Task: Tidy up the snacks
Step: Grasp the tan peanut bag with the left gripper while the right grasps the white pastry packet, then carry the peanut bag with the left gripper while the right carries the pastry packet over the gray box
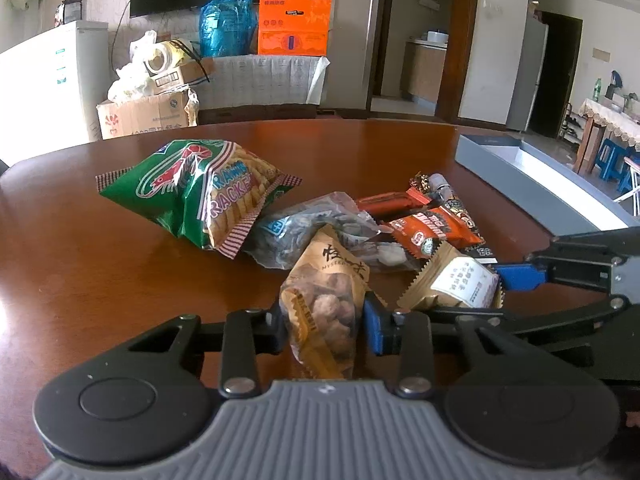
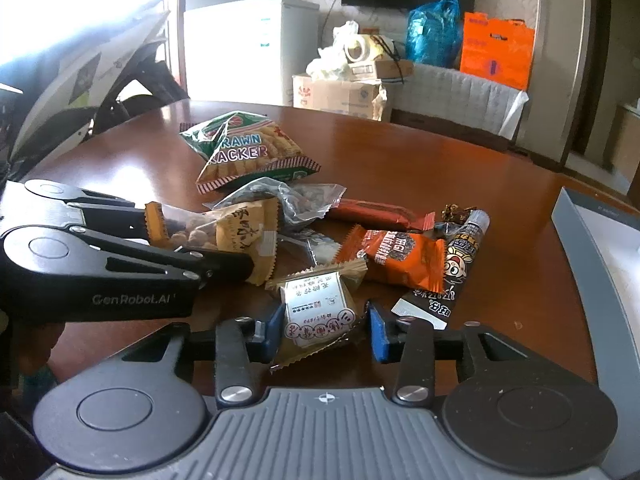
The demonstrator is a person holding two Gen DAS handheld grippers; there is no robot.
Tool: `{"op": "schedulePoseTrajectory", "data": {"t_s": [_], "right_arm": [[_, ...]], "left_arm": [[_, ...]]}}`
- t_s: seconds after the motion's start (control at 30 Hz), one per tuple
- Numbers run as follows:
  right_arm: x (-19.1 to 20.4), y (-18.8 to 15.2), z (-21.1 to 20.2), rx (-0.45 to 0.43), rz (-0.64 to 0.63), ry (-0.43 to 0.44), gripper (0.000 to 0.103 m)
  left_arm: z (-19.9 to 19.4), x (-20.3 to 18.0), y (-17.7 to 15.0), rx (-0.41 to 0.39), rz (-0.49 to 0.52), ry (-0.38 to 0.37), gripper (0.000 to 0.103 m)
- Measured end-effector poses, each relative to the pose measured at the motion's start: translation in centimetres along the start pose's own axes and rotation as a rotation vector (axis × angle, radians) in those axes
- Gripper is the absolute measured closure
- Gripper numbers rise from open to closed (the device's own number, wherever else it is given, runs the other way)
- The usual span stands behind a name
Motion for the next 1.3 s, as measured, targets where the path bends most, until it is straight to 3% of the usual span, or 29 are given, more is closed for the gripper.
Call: {"op": "schedulePoseTrajectory", "data": {"t_s": [0.37,0.57,0.73,0.93,1.3], "right_arm": [[0.5,0.6,-1.1,-0.027,-0.024,0.004,0.061],[0.1,1.8,-3.0,-0.081,-0.011,-0.023,0.061],[-1.4,3.3,-5.7,-0.154,0.031,-0.071,0.061],[-5.1,4.1,-9.3,-0.216,0.116,-0.178,0.061],[-14.5,1.0,-13.9,-0.221,0.310,-0.433,0.061]], "left_arm": [[-1.0,0.3,0.2,-0.018,-0.017,0.002,0.071],[-2.3,0.7,1.4,-0.040,-0.023,-0.002,0.071],[-3.3,-1.3,2.8,-0.076,0.023,-0.028,0.071],[-3.8,-4.8,5.2,-0.088,0.044,-0.093,0.071],[-2.8,-17.3,11.5,-0.128,0.118,-0.261,0.071]]}}
Point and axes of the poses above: each gripper's, at about its wrist camera, not at the fingertips, and z roughly the way its jaws point, x to its left, y to its top, the point moved 7 cm from there along z, roughly the way its jaws point, and after that the axes turned 9 degrees about y, right-handed, at the moved point
